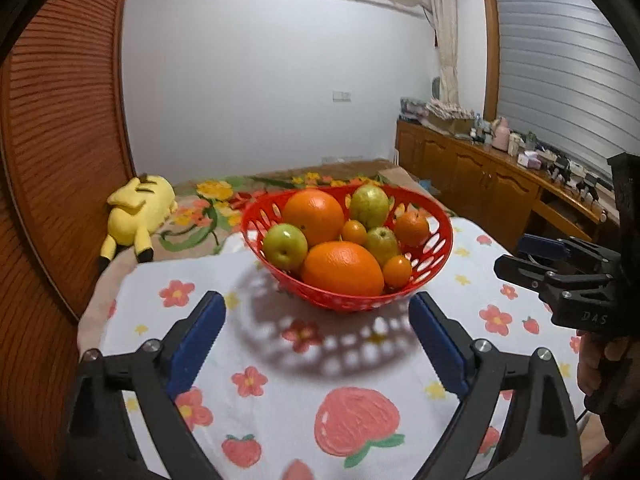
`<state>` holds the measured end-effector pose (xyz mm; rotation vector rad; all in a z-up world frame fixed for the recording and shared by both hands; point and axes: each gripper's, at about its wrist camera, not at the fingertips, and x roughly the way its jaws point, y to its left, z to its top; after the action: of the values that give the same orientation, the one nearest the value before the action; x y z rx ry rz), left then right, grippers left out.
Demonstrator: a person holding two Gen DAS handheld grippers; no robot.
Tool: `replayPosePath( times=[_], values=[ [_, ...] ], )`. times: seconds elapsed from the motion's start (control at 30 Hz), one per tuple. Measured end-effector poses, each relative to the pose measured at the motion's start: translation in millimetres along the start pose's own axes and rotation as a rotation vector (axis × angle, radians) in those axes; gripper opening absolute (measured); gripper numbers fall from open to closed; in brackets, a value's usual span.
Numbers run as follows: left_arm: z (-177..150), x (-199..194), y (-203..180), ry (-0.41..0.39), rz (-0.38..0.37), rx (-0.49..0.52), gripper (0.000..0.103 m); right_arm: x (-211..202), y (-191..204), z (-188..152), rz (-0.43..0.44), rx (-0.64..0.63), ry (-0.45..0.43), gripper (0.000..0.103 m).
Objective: Organize fruits
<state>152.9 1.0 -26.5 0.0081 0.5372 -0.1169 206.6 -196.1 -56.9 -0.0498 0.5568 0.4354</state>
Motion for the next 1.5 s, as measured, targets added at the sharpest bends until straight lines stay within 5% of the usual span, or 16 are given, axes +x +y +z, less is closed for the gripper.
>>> replayPosePath(
  times=[0.5, 1.5],
  values=[
    [7.9, -67.5, -7.8, -0.151, 0.077, -0.008, 0.097, -53.0, 24.8, 2.2, -0.028, -0.005, -0.128, 0.088],
    [-26.2, -106.1, -11.4, -0.099, 0.085, -0.058, 0.097, -107.7, 38.9, -24.8, -0.058, -0.005, -0.192, 0.088]
  ],
)
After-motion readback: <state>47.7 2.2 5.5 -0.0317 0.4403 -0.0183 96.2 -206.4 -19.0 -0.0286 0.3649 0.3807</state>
